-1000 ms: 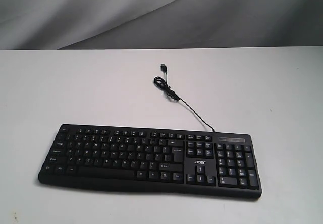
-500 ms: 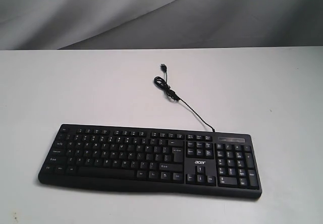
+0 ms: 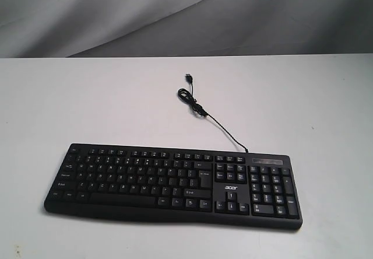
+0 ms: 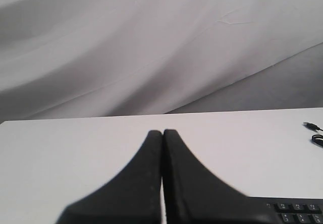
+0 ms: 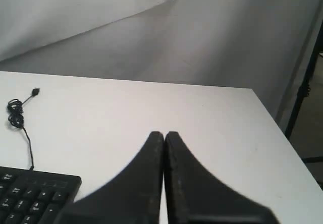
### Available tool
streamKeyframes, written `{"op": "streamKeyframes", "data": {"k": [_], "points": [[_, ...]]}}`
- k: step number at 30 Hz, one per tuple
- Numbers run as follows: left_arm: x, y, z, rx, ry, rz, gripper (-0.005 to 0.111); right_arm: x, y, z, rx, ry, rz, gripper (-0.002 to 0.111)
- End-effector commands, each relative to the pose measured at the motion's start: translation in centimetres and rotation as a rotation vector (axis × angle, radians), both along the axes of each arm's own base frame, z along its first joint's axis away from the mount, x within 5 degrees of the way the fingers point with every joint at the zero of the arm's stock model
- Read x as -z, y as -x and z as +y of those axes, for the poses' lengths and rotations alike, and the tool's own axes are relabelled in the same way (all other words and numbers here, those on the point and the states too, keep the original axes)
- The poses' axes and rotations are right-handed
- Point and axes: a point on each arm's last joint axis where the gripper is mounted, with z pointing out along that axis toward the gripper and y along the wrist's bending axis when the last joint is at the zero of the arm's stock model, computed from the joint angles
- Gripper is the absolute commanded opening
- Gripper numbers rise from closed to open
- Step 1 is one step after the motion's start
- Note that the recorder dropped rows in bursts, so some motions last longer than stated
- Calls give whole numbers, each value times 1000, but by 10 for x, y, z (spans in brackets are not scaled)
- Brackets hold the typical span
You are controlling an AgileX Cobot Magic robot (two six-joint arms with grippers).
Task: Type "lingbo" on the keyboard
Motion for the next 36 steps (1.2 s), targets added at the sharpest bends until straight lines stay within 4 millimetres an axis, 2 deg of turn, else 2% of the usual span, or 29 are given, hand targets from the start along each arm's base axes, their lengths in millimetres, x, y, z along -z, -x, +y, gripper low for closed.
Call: {"op": "streamKeyframes", "data": {"k": [1, 5, 10, 36], "points": [[0, 0, -1, 8, 0, -10, 1, 3, 0, -3, 47, 43, 15, 0], [0, 0, -1, 8, 0, -10, 1, 9, -1, -3, 56, 34, 36, 0], [0, 0, -1, 8, 0, -10, 1, 35, -5, -3, 50, 14, 76, 0], [0, 0, -1, 8, 0, -10, 1, 37, -4, -2, 48, 10, 97, 0]]}}
